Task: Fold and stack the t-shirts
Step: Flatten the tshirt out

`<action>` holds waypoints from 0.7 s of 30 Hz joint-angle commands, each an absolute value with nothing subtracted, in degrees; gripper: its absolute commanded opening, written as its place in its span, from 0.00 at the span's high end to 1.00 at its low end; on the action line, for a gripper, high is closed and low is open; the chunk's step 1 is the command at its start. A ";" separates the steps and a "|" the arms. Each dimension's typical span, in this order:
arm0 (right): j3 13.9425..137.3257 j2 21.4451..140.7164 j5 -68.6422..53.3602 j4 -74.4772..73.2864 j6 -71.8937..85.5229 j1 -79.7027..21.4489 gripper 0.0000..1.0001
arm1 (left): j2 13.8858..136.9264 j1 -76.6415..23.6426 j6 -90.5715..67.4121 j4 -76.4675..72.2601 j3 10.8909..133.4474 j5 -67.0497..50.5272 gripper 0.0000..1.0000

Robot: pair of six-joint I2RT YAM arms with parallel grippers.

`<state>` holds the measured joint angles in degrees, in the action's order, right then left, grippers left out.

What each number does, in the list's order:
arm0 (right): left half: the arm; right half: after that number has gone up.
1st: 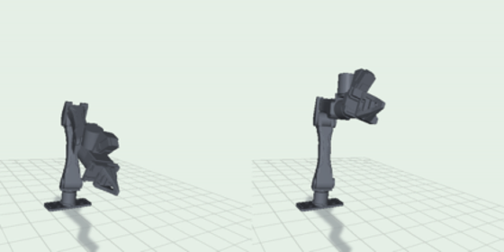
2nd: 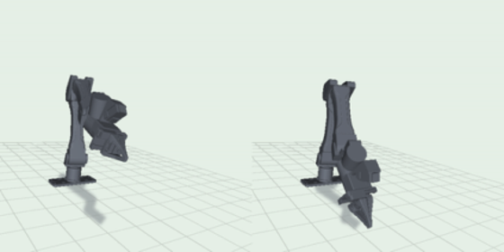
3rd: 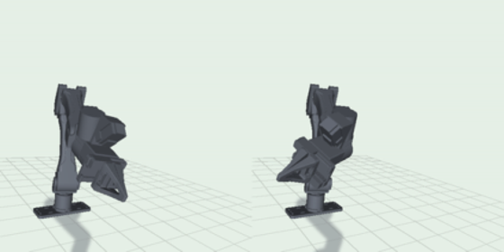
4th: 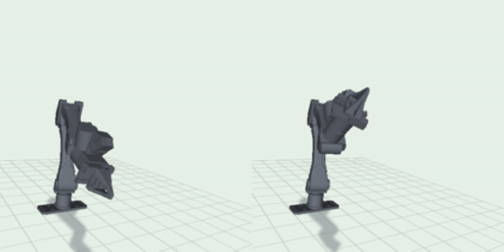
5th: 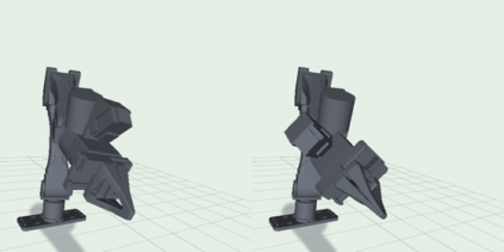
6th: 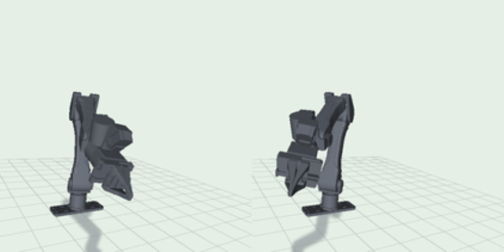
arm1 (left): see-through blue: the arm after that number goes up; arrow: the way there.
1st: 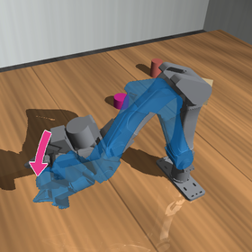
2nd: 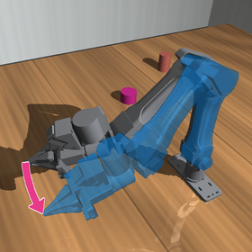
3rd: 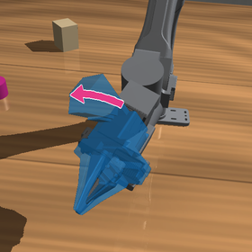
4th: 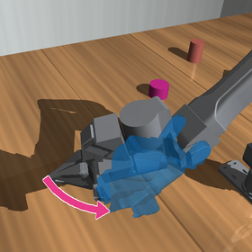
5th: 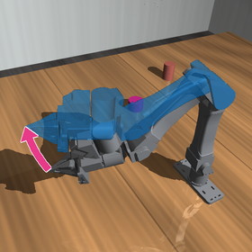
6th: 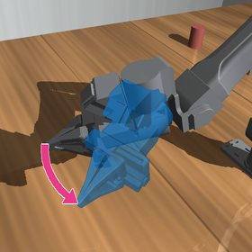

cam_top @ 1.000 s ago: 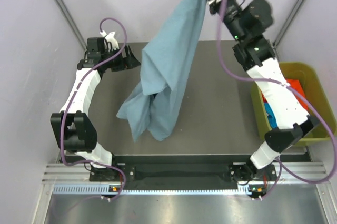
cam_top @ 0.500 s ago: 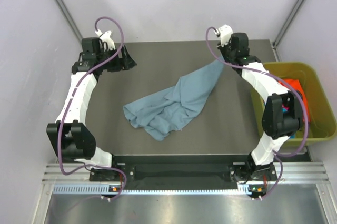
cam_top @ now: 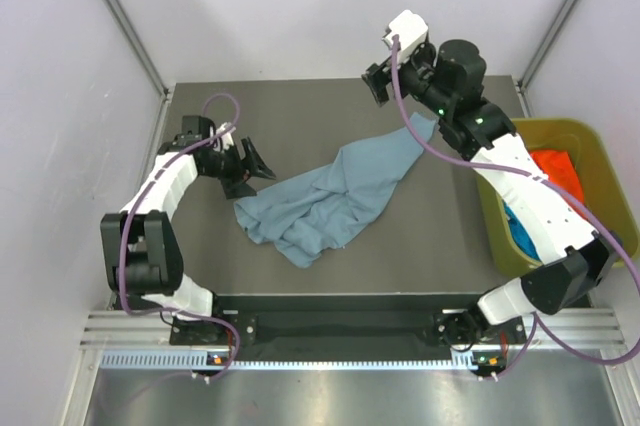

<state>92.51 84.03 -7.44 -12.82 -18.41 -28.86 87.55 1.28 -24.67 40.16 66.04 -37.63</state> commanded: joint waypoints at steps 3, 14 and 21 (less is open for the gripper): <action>93.34 83.50 -8.70 -13.80 -16.44 -27.95 0.20 | 91.22 2.81 -32.43 40.78 64.43 -36.23 0.17; 90.17 82.00 -8.88 -14.15 -17.14 -27.95 0.18 | 90.88 8.88 -32.43 45.97 59.78 -29.27 0.19; 92.28 83.58 -8.88 -13.45 -16.96 -27.95 0.18 | 93.42 8.79 -34.28 43.60 59.59 -30.14 0.27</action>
